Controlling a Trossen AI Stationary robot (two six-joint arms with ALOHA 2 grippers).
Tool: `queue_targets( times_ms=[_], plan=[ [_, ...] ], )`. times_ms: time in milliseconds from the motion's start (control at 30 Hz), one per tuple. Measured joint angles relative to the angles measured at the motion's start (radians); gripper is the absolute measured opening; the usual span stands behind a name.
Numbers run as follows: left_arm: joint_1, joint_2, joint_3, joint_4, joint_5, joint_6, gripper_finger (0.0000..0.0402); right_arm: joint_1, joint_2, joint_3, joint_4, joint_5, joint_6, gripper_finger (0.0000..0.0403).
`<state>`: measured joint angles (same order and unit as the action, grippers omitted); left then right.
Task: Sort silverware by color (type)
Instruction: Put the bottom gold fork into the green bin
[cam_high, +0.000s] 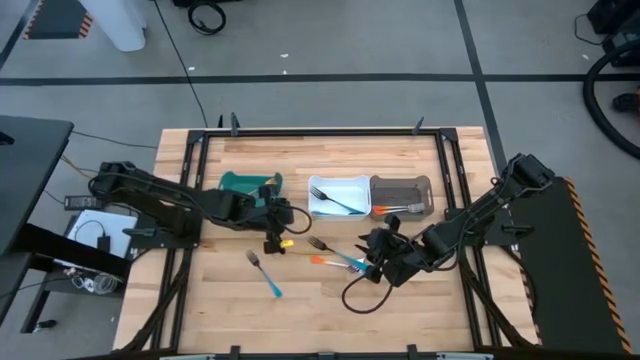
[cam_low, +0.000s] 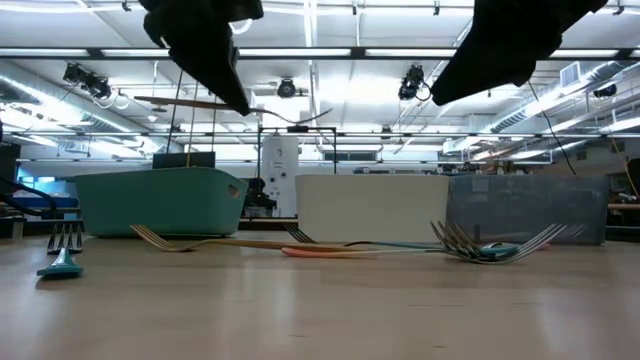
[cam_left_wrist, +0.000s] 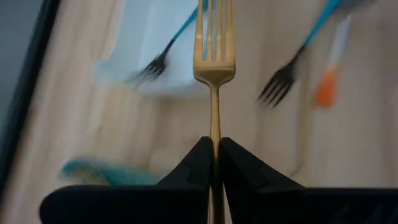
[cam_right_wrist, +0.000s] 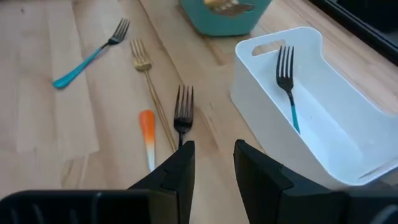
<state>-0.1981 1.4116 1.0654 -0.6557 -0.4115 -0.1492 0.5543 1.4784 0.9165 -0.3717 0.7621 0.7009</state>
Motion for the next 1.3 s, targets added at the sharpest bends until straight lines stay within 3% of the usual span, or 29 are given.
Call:
queue_targets(
  times_ms=[200, 467, 800, 1133, 1300],
  plan=[
    [0.023, -0.03, -0.001, -0.124, -0.108, -0.002, 0.0034, -0.015, 0.0, 0.0, 0.033, -0.063, -0.124, 0.0118],
    [0.104, -0.046, -0.031, -0.167, -0.127, 0.025, 0.0034, -0.051, -0.044, 0.001, 0.103, -0.083, -0.234, 0.0118],
    [0.21, -0.135, -0.178, -0.062, -0.115, 0.059, 0.0034, -0.086, -0.129, 0.0, 0.102, -0.101, -0.278, 0.0118],
    [0.281, -0.301, -0.339, -0.015, -0.115, 0.041, 0.0034, -0.094, -0.115, 0.0, 0.104, -0.104, -0.275, 0.0118],
    [0.314, -0.347, -0.43, 0.095, -0.104, 0.05, 0.0034, -0.099, -0.116, 0.0, 0.108, -0.104, -0.275, 0.0118]
  ],
)
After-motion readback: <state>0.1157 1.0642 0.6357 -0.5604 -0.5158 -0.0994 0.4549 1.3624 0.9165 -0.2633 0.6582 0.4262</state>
